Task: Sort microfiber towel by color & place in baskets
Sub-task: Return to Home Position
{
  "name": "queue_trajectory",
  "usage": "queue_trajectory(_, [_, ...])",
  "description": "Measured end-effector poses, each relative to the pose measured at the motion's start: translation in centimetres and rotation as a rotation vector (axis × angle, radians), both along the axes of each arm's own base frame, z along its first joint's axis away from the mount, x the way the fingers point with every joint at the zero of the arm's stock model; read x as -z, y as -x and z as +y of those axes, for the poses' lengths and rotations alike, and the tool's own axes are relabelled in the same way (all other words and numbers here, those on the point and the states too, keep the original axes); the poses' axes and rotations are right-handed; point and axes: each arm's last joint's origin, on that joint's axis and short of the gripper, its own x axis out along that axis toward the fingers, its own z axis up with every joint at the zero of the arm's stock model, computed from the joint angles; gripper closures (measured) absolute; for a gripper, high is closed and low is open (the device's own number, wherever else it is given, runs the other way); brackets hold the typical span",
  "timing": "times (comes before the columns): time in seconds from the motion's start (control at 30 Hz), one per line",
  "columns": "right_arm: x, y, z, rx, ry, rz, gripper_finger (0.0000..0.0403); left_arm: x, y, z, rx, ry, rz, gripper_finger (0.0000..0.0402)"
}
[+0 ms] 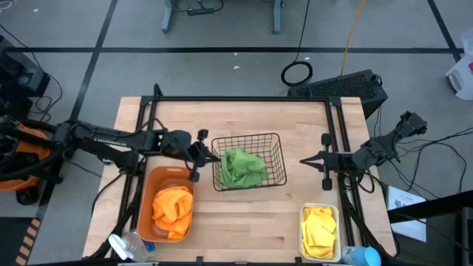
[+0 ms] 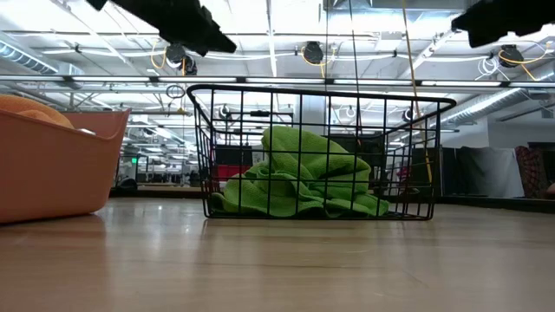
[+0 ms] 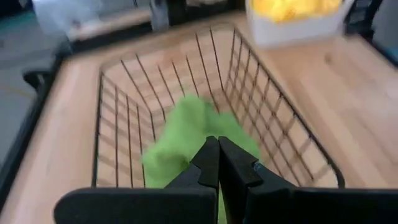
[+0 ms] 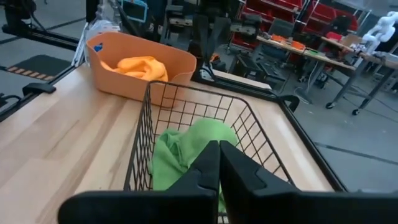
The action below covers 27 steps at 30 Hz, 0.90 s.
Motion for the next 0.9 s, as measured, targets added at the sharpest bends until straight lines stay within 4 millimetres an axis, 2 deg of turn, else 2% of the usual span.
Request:
queue_trajectory(0.1, [0.9, 0.3, -0.3, 0.01, -0.016, 0.001, 0.0402, 0.9, 0.9, 0.5, -0.011, 0.004, -0.054, 0.0398])
queue_trajectory(0.53, [3.5, 1.1, -1.4, 0.064, -0.08, -0.016, 0.0402, 4.6, 7.8, 1.0, -0.21, 0.079, -0.198, 0.0398])
queue_trajectory(0.7, [4.9, 1.4, -1.6, 0.067, -0.106, -0.019, 0.0403, 5.6, 9.4, 1.0, -0.215, 0.084, -0.232, 0.0398])
queue_trajectory(0.9, [5.7, 1.3, -1.3, -0.017, -0.178, -0.089, 0.0403, 6.5, 10.8, 1.1, -0.224, 0.112, -0.26, 0.0398])
